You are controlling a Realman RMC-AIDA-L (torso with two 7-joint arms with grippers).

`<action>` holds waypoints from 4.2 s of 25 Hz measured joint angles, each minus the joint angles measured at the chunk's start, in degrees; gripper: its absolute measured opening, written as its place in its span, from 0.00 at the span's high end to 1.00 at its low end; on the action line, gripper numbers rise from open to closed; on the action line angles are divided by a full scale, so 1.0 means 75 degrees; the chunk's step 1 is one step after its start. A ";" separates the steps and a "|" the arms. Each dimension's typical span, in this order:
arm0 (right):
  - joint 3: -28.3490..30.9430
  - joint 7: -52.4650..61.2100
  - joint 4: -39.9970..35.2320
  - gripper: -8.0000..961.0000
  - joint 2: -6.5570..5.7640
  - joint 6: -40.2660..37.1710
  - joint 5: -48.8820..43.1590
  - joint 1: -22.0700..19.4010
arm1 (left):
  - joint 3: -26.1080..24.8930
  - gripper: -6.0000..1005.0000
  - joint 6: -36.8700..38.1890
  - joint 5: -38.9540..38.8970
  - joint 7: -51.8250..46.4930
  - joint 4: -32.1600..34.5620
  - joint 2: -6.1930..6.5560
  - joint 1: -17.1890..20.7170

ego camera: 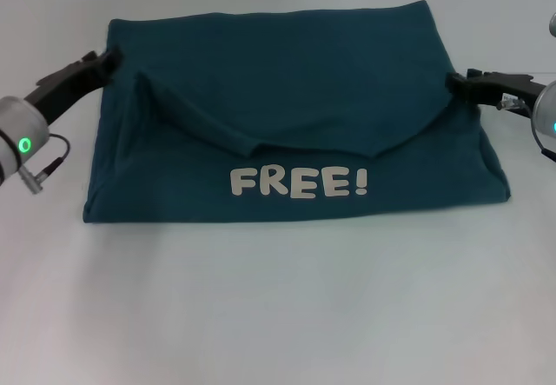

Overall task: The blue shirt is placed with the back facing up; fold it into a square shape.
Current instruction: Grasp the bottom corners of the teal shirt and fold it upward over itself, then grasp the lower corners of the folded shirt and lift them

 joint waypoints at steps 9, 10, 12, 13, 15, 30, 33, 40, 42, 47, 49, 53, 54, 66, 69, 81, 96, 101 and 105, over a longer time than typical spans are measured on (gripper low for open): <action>0.0027 0.0074 -0.0330 0.46 -0.0037 -0.0631 0.0262 -0.0224 | 0.0035 0.42 0.0248 -0.0431 -0.0004 0.0287 -0.0027 0.0393; 0.0025 0.0113 -0.0360 0.43 -0.0061 -0.0894 0.0291 -0.0285 | 0.0049 0.38 0.0567 -0.0450 -0.0021 0.0351 -0.0036 0.0516; 0.0004 0.0337 -0.0443 0.36 -0.0110 -0.1417 0.0293 -0.0428 | 0.0093 0.30 0.0966 -0.0460 -0.0074 0.0422 -0.0036 0.0659; -0.0067 0.0566 -0.0525 0.33 -0.0134 -0.1674 0.0266 -0.0519 | 0.0163 0.27 0.1314 -0.0455 -0.0163 0.0501 -0.0029 0.0799; -0.0273 0.0974 -0.0716 0.28 -0.0172 -0.2167 0.0234 -0.0725 | 0.0380 0.21 0.1880 -0.0424 -0.0409 0.0688 -0.0013 0.1081; -0.1412 0.3006 -0.1817 0.20 -0.0401 -0.4595 0.0275 -0.2060 | 0.0951 0.13 0.3625 -0.0059 -0.0210 0.1744 -0.0329 0.2899; -0.1406 0.3123 -0.1817 0.20 -0.0403 -0.4579 0.0276 -0.2133 | 0.0941 0.13 0.3579 0.0449 0.0063 0.1761 -0.0348 0.3015; -0.1399 0.3308 -0.1796 0.20 -0.0388 -0.4489 0.0283 -0.2160 | 0.1054 0.13 0.3108 0.1361 0.0736 0.1652 -0.0354 0.2953; -0.1398 0.3309 -0.1782 0.20 -0.0356 -0.4449 0.0285 -0.2161 | 0.1199 0.13 0.2936 0.1423 0.0951 0.1586 -0.0360 0.2914; -0.1398 0.3310 -0.1757 0.20 -0.0318 -0.4366 0.0289 -0.2162 | 0.1369 0.13 0.2430 0.1430 0.1311 0.1408 -0.0368 0.2798; -0.1399 0.3310 -0.1749 0.20 -0.0304 -0.4313 0.0292 -0.2162 | 0.1467 0.13 0.2183 0.1433 0.1461 0.1349 -0.0368 0.2739; -0.1401 0.3316 -0.1733 0.20 -0.0290 -0.4269 0.0296 -0.2174 | 0.1771 0.13 0.1857 0.1437 0.1625 0.1312 -0.0368 0.2657; -0.1402 0.3324 -0.1727 0.20 -0.0290 -0.4268 0.0296 -0.2176 | 0.1859 0.13 0.1801 0.1439 0.1637 0.1309 -0.0368 0.2638; -0.1408 0.3417 -0.1717 0.20 -0.0251 -0.4265 0.0255 -0.2195 | 0.2335 0.13 0.1283 0.1453 0.1661 0.1209 -0.0382 0.2498; -0.1407 0.3417 -0.1717 0.20 -0.0252 -0.4265 0.0264 -0.2196 | 0.2344 0.13 0.1344 0.1453 0.1664 0.1223 -0.0380 0.2497; -0.1408 0.3416 -0.1717 0.20 -0.0254 -0.4266 0.0297 -0.2221 | 0.2337 0.32 0.1163 0.1441 0.1608 0.1289 -0.0377 0.2471; -0.1501 0.4057 -0.1833 0.20 -0.0514 -0.4267 -0.0607 -0.2291 | 0.2301 0.94 0.1154 0.1448 0.1493 0.1422 -0.0367 0.2472; -0.1501 0.4293 -0.1843 0.20 -0.0624 -0.4167 -0.0911 -0.2288 | 0.2317 0.98 0.1213 0.1449 0.1437 0.1506 -0.0367 0.2485; -0.1501 0.4550 -0.1847 0.20 -0.0654 -0.3987 -0.1327 -0.2233 | 0.2333 0.99 0.1398 0.1463 0.1301 0.1605 -0.0370 0.2534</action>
